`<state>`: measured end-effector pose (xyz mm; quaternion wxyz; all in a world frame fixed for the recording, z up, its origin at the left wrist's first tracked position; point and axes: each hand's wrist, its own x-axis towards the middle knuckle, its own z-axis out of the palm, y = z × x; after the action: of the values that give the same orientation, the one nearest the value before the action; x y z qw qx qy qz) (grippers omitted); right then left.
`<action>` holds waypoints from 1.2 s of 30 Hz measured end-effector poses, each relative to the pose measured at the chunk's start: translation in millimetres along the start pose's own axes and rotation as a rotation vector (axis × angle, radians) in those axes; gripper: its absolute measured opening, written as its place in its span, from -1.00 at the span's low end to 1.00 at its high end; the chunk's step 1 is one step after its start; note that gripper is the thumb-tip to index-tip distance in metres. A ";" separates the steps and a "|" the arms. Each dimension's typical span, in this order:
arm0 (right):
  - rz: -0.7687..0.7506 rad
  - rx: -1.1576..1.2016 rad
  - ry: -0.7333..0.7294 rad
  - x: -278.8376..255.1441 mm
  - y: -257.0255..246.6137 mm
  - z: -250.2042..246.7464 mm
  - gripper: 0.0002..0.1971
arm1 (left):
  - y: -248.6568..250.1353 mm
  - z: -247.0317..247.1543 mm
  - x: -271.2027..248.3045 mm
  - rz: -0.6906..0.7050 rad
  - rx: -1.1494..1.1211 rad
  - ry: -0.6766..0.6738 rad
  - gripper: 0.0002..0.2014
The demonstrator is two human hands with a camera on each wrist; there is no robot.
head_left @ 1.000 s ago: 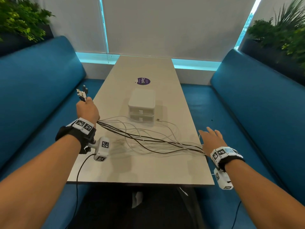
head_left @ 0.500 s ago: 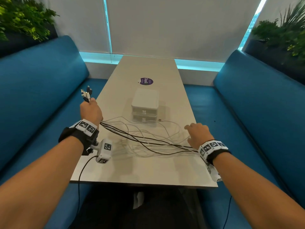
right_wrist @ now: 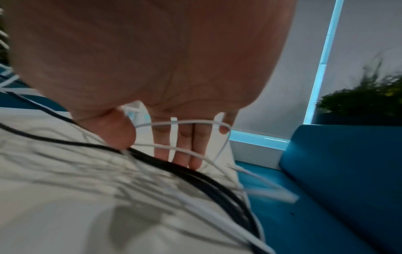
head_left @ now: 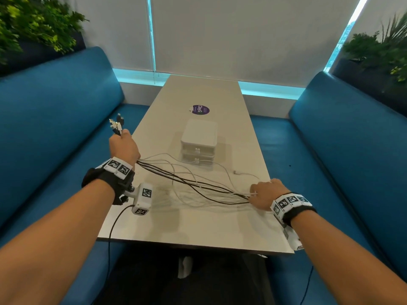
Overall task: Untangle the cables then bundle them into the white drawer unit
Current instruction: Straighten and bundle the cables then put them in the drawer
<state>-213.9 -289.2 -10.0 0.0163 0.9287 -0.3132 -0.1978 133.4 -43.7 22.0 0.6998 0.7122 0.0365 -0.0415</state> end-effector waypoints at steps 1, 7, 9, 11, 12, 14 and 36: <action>0.035 -0.013 -0.007 -2.7 10.5 3.6 -0.64 | 2.3 -1.4 2.7 -0.022 -0.044 -0.012 -0.71; 0.253 -0.092 -0.192 -24.0 68.3 26.5 -0.78 | 19.7 0.4 12.3 -0.052 -0.151 -0.019 -0.76; 0.297 -0.090 -0.168 -27.6 72.7 36.6 -0.83 | 19.3 1.9 9.3 -0.018 -0.108 0.003 -0.72; 0.344 -0.058 -0.117 -29.6 74.3 48.0 -0.83 | 16.5 3.2 5.7 0.007 -0.079 0.026 -0.70; 0.367 -0.052 -0.088 -32.2 74.0 52.3 -0.83 | 14.7 3.6 4.9 0.024 -0.070 0.034 -0.71; 0.412 -0.041 -0.035 -37.1 75.1 57.7 -0.79 | 12.9 3.7 4.6 0.035 -0.051 0.047 -0.71; 0.441 0.265 -0.181 -27.5 89.6 87.8 -0.47 | 12.2 1.4 2.0 0.027 -0.012 0.041 -0.64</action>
<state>-318.6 -336.7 -67.3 -0.0909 0.8106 -0.5313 -0.2290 136.6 -45.3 33.8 0.7036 0.7092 0.0414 -0.0174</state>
